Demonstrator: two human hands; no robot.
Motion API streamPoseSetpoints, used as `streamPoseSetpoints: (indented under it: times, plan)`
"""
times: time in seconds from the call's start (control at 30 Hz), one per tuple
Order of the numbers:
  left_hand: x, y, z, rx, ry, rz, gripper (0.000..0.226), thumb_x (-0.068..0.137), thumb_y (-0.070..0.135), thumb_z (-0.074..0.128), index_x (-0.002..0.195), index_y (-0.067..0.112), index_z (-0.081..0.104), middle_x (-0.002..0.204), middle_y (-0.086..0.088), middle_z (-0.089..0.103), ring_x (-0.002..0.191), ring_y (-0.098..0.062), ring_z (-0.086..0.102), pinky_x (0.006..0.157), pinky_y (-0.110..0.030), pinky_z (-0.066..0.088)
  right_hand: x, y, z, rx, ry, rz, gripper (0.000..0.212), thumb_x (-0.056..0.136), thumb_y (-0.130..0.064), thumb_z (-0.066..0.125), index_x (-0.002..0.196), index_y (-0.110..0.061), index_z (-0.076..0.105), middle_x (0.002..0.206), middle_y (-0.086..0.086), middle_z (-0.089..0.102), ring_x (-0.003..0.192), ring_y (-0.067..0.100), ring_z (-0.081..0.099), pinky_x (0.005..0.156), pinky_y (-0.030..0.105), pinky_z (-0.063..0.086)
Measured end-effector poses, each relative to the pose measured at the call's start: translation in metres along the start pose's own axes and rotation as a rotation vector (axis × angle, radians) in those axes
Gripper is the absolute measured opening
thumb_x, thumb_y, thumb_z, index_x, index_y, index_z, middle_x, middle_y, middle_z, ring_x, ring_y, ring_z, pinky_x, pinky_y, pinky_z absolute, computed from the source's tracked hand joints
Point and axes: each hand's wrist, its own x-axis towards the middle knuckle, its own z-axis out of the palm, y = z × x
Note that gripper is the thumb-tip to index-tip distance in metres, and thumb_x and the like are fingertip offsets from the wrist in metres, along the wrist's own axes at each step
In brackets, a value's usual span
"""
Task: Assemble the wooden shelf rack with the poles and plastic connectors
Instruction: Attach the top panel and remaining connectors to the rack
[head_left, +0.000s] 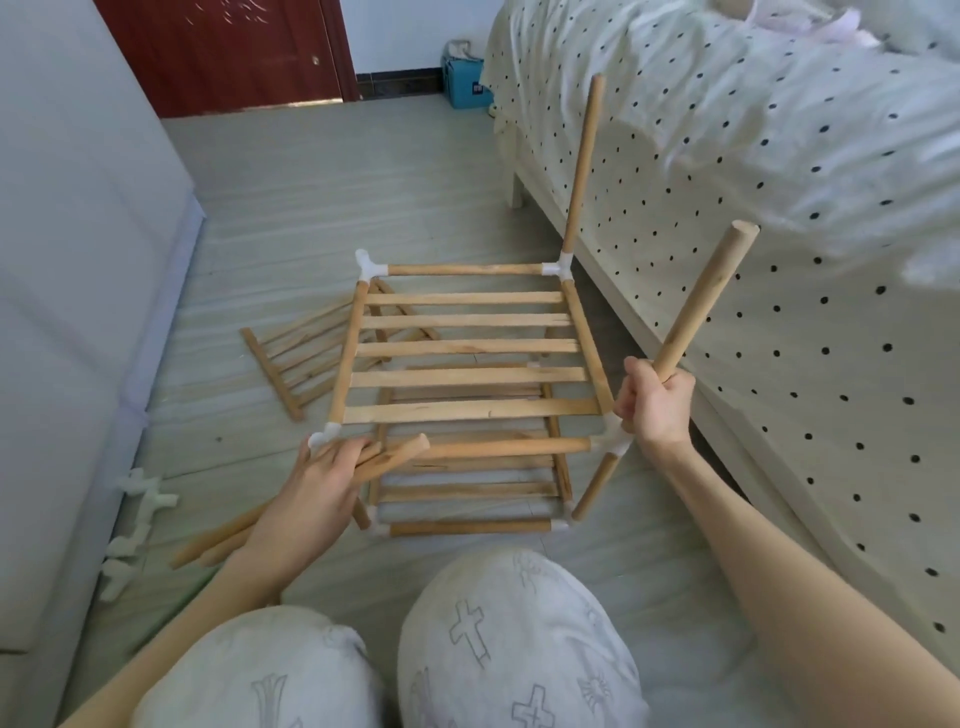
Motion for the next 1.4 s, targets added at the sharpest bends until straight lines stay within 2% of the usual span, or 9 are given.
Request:
streamPoseSetpoints:
  times: [0.2,0.37,0.43,0.57,0.7,0.8,0.9,1.17,1.4]
  plan:
    - [-0.015,0.016,-0.023,-0.317,-0.198,-0.062,0.034,0.094,0.008,0.047,0.127,0.012,0.049,0.123,-0.006,0.058,0.113,-0.021,0.055,0.097,-0.032,0.042,0.012,-0.003,-0.002,-0.166,0.069,0.108,0.030,0.094,-0.028,0.045,0.075,-0.007,0.052,0.059,0.002,0.051,0.053,0.011,0.051,0.057,0.027,0.045]
    - [-0.021,0.025,-0.066,-0.616,-0.071,-0.087,0.035,0.092,0.014,0.054,0.127,0.013,0.052,0.123,0.007,0.056,0.115,-0.006,0.052,0.090,-0.007,0.037,-0.020,0.008,-0.011,-0.385,0.015,0.350,0.037,0.094,-0.031,0.052,0.118,-0.004,0.045,0.105,0.009,0.056,0.096,0.024,0.058,0.078,0.034,0.047]
    - [-0.021,0.027,-0.084,-0.689,0.036,-0.099,0.030,0.093,0.012,0.053,0.122,0.019,0.055,0.122,0.009,0.058,0.113,-0.005,0.054,0.089,-0.012,0.041,-0.042,0.010,-0.009,-0.527,-0.052,0.479,0.046,0.094,-0.039,0.048,0.119,0.000,0.049,0.102,0.011,0.058,0.089,0.026,0.060,0.077,0.036,0.051]
    - [-0.013,0.043,-0.119,-1.018,0.174,-0.143,0.029,0.094,0.006,0.050,0.119,0.020,0.053,0.117,0.000,0.064,0.113,-0.014,0.060,0.097,-0.035,0.047,-0.069,-0.023,0.016,-0.490,-0.539,0.431,0.032,0.095,-0.028,0.050,0.113,-0.003,0.060,0.090,0.008,0.064,0.074,0.017,0.062,0.072,0.031,0.055]
    - [0.000,0.072,-0.138,-1.183,0.232,-0.059,0.030,0.095,0.004,0.048,0.124,0.011,0.050,0.120,-0.007,0.063,0.112,-0.015,0.061,0.097,-0.032,0.048,-0.077,-0.076,0.077,-0.468,-1.045,0.101,0.039,0.092,-0.024,0.058,0.130,-0.020,0.049,0.114,-0.006,0.058,0.074,0.008,0.059,0.059,0.019,0.046]
    - [0.006,0.088,-0.145,-1.166,0.264,0.018,0.027,0.095,0.004,0.049,0.119,0.016,0.052,0.115,-0.003,0.065,0.108,-0.013,0.063,0.095,-0.030,0.049,-0.088,-0.097,0.122,-0.458,-1.202,-0.024,0.025,0.089,-0.022,0.062,0.114,-0.017,0.058,0.093,-0.005,0.059,0.064,0.008,0.054,0.053,0.018,0.039]
    - [0.003,0.087,-0.138,-1.042,0.345,0.022,0.029,0.094,0.006,0.051,0.120,0.018,0.049,0.114,-0.001,0.065,0.105,-0.013,0.064,0.097,-0.033,0.048,-0.095,-0.093,0.144,-0.450,-1.198,-0.079,0.012,0.089,-0.011,0.061,0.094,0.000,0.064,0.072,0.005,0.056,0.057,0.010,0.051,0.054,0.019,0.044]
    - [-0.024,0.026,-0.127,-1.061,0.718,-0.252,0.012,0.097,0.009,0.047,0.105,0.017,0.049,0.094,-0.003,0.068,0.094,-0.017,0.067,0.082,-0.029,0.052,-0.084,-0.083,0.164,-0.154,-0.934,-0.011,0.020,0.092,-0.011,0.058,0.097,0.008,0.059,0.070,0.008,0.062,0.058,0.013,0.061,0.065,0.026,0.058]
    - [-0.036,0.011,-0.126,-1.020,0.781,-0.250,0.015,0.096,0.006,0.048,0.094,0.021,0.050,0.081,-0.001,0.066,0.076,-0.006,0.067,0.067,-0.018,0.054,-0.089,-0.078,0.181,-0.443,-0.932,-0.269,0.020,0.092,-0.021,0.058,0.096,-0.001,0.060,0.069,0.006,0.065,0.060,0.015,0.064,0.071,0.031,0.056]
